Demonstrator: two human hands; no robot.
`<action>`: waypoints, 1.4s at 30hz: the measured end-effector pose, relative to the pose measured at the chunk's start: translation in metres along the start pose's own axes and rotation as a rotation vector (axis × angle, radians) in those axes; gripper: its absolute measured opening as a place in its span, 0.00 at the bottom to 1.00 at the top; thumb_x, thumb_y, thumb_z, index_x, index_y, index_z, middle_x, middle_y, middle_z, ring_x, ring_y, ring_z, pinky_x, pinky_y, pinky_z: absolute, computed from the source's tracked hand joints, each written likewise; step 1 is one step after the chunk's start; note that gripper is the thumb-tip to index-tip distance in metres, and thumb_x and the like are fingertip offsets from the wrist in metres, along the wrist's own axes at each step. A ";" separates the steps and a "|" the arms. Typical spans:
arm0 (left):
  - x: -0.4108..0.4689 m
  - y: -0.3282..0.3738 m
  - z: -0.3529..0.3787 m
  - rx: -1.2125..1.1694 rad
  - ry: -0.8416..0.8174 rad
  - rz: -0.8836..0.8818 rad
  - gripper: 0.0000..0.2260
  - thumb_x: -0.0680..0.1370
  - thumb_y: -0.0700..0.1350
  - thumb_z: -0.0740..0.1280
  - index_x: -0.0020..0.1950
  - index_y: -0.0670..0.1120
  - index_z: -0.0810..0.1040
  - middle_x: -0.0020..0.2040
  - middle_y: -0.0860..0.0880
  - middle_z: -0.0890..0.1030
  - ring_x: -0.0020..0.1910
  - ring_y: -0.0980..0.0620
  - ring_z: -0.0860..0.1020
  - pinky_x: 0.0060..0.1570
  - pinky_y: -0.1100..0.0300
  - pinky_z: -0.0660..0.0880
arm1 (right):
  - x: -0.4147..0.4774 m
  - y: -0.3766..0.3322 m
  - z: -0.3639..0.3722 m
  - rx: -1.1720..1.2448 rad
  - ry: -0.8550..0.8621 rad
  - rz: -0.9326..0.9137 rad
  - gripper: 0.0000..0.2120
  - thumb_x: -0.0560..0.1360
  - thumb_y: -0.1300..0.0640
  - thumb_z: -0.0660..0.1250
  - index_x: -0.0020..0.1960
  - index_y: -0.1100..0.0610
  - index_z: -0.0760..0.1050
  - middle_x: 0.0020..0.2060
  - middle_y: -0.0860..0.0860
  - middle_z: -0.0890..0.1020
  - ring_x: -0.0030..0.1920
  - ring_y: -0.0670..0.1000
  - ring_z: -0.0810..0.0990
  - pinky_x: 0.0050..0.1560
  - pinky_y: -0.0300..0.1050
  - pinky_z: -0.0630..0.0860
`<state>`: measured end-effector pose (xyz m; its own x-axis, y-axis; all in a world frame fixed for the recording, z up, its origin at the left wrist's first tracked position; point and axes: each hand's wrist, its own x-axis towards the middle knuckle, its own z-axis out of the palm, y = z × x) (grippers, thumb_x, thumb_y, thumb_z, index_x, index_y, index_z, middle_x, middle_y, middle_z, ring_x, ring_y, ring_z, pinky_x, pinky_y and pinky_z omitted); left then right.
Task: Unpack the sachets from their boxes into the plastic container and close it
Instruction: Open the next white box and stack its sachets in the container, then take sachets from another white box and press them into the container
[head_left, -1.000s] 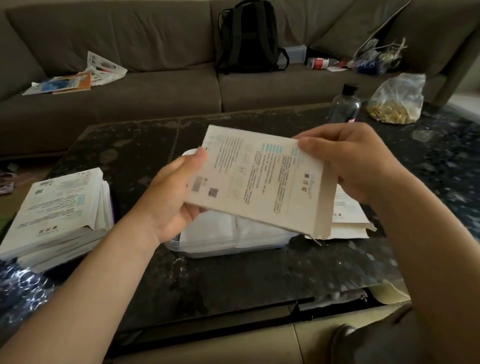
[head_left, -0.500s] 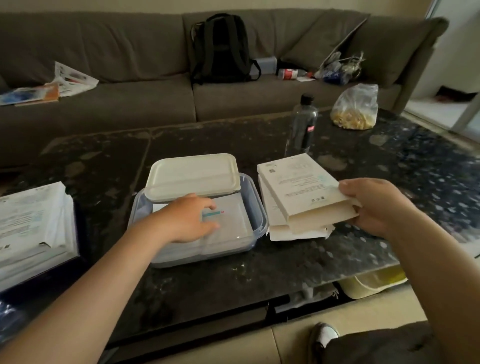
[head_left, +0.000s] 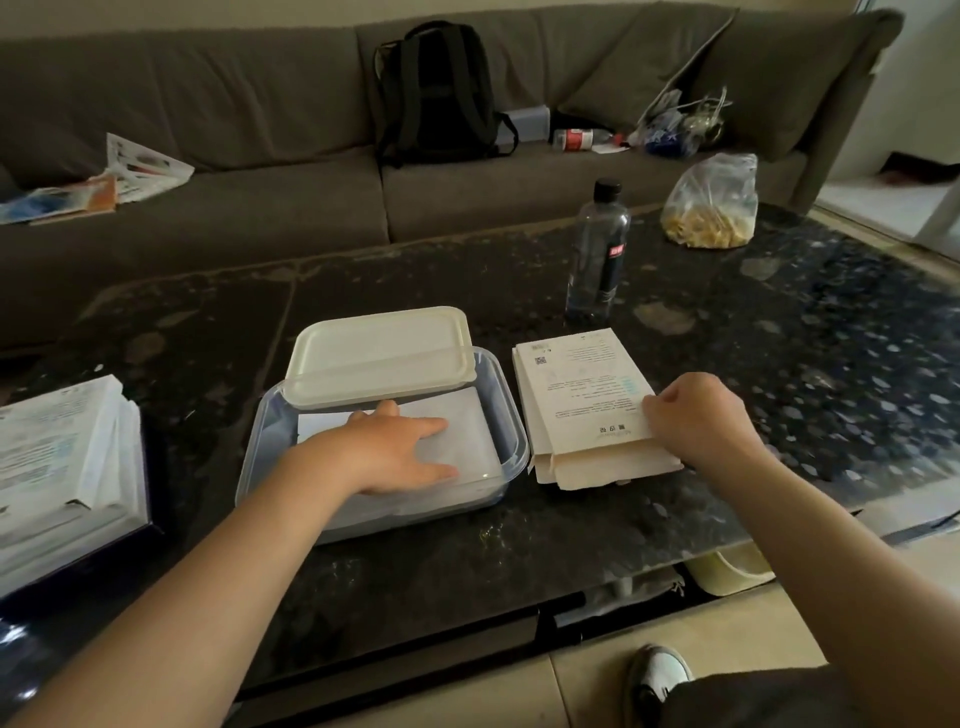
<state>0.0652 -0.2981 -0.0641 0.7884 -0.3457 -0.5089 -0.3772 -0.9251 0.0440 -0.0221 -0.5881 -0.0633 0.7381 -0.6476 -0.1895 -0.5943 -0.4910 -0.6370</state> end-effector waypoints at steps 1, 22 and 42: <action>0.000 0.000 0.000 -0.002 -0.004 0.001 0.36 0.78 0.74 0.59 0.83 0.67 0.52 0.84 0.45 0.52 0.81 0.37 0.57 0.77 0.41 0.65 | 0.001 0.001 0.001 -0.039 -0.003 -0.006 0.09 0.78 0.55 0.63 0.44 0.59 0.77 0.39 0.53 0.80 0.38 0.54 0.79 0.39 0.49 0.78; -0.077 -0.069 -0.020 -0.189 0.360 -0.020 0.27 0.84 0.61 0.62 0.82 0.62 0.62 0.80 0.53 0.65 0.75 0.48 0.69 0.71 0.48 0.72 | -0.078 -0.129 0.067 -0.043 0.073 -0.668 0.07 0.81 0.56 0.62 0.46 0.55 0.76 0.36 0.48 0.79 0.35 0.48 0.77 0.33 0.41 0.74; -0.129 -0.221 0.029 -0.403 0.348 -0.642 0.43 0.75 0.77 0.59 0.83 0.67 0.42 0.85 0.51 0.35 0.83 0.34 0.39 0.76 0.26 0.52 | -0.135 -0.187 0.162 -0.168 -0.088 -0.906 0.04 0.81 0.57 0.63 0.47 0.52 0.73 0.39 0.49 0.77 0.32 0.47 0.74 0.31 0.31 0.66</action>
<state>0.0330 -0.0441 -0.0331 0.9211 0.3004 -0.2478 0.3473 -0.9215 0.1738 0.0417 -0.3143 -0.0396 0.9610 0.0678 0.2680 0.1881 -0.8707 -0.4544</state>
